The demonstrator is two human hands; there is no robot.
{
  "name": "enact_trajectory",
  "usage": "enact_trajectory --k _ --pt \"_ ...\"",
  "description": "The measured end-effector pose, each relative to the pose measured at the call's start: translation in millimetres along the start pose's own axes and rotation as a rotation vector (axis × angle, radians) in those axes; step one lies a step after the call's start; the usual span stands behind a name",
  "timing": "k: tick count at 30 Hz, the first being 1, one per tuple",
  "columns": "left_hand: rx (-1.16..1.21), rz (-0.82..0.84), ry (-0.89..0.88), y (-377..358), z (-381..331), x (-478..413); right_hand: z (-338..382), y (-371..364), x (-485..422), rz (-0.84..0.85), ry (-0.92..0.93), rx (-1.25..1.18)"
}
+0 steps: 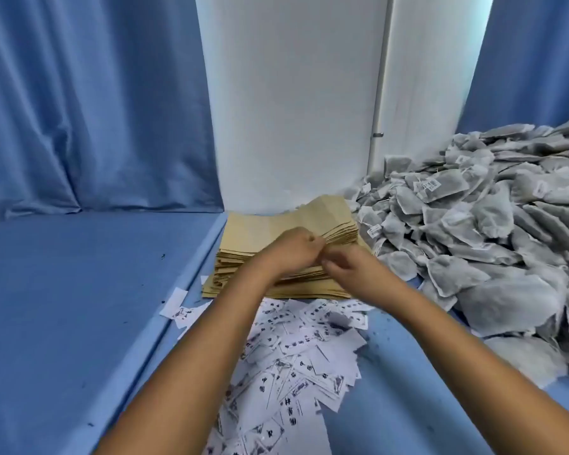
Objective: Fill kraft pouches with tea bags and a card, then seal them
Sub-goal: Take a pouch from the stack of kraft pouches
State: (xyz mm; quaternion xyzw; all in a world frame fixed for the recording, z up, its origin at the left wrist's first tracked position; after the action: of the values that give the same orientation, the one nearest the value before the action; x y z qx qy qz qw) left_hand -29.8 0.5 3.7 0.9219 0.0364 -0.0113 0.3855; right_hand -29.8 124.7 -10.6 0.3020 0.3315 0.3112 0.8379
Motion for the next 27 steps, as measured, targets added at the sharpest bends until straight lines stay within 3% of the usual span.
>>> enact_trajectory --k 1,3,6,10,15,18,22,25,27 --pt "-0.1 -0.106 -0.017 3.8 6.0 -14.6 -12.4 2.0 -23.4 -0.068 0.015 0.1" --pt "-0.402 -0.24 0.046 12.5 27.4 -40.8 -34.4 0.2 -61.7 -0.048 -0.018 0.329" --pt "-0.808 -0.182 0.119 20.1 79.0 -72.1 -77.9 -17.4 -106.8 0.146 -0.086 0.64" --pt "-0.966 -0.065 0.194 16.4 145.1 -92.2 -119.2 -38.5 -133.8 0.292 -0.116 0.876" --pt "-1.243 -0.263 -0.1 10.9 161.5 -81.8 -118.5 -46.3 -131.5 0.224 0.049 1.095" --pt "-1.246 -0.333 -0.149 7.9 160.0 -73.4 -111.8 -48.7 -127.2 0.149 0.16 1.13" --pt "-1.122 -0.385 -0.13 13.0 152.2 -62.2 -107.9 -49.8 -119.9 0.114 0.174 1.098" --pt "-0.869 -0.533 -0.226 22.0 132.4 -41.1 -103.9 -45.7 -109.0 0.044 0.171 0.979" --pt "-0.654 -0.699 -0.294 31.0 119.8 -20.1 -93.5 -36.5 -98.7 -0.104 0.136 0.821"
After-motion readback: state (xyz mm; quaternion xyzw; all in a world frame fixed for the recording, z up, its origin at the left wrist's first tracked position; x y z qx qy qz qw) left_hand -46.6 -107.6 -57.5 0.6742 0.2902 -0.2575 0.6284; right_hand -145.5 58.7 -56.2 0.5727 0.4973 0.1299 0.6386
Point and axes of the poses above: each hand's wrist, its own x-axis away from the middle knuckle, its own y-axis out of the back of the hand, z = x × y, the point moved 3 cm from there along -x, towards the middle knuckle, and after that the axes turned 6 degrees about y, right-handed, at the moved point
